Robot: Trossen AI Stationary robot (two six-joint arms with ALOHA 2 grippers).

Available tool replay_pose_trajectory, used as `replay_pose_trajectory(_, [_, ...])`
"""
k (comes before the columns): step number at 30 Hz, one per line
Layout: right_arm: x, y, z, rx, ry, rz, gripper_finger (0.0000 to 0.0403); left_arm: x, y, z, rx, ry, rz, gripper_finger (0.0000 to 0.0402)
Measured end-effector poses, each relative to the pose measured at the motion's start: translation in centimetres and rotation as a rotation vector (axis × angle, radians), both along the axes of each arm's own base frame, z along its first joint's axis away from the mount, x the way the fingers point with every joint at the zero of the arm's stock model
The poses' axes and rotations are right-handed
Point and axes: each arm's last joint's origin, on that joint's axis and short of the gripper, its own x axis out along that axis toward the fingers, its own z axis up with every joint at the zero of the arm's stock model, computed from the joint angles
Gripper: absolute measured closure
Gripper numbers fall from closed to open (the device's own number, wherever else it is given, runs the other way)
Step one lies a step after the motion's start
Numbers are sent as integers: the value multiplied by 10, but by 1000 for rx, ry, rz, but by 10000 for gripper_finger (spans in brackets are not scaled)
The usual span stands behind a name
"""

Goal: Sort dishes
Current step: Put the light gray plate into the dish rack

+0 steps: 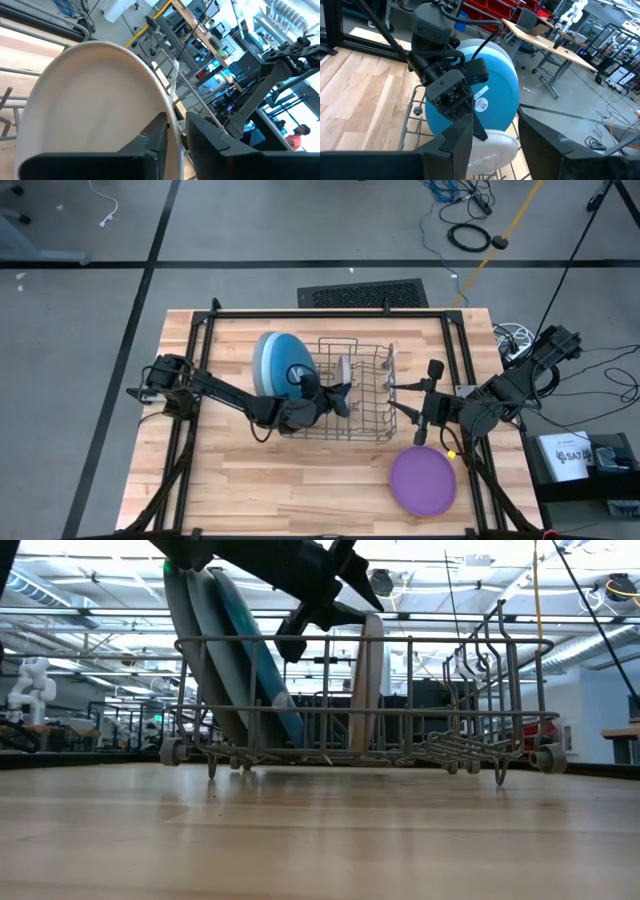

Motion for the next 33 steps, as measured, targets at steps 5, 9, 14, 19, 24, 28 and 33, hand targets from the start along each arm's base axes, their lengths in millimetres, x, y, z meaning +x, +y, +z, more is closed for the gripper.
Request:
replay_pose_trajectory(5, [0, 0, 0, 3, 0, 2, 250, 0, -2, 0, 1, 1, -6, 317])
replay_pose_trajectory(9, [0, 0, 0, 8, -1, 1, 250, 0, -5, 3, 23, -13, -17, 316])
replay_pose_trajectory(14, [0, 0, 0, 15, -1, -1, 250, -4, -11, 21, 123, -51, -44, 315])
replay_pose_trajectory(19, [1, -1, -4, 27, 17, -17, 251, -13, -15, 43, 230, -37, -62, 315])
replay_pose_trajectory(24, [18, -6, -17, 37, 106, -3, 300, -27, -21, 71, 397, -21, -75, 315])
replay_pose_trajectory(28, [37, -17, -28, 62, 171, -8, 384, -45, -29, 102, 587, -15, -76, 315])
replay_pose_trajectory(33, [63, -31, -40, 145, 203, -12, 400, -72, -35, 135, 743, 5, -66, 315])
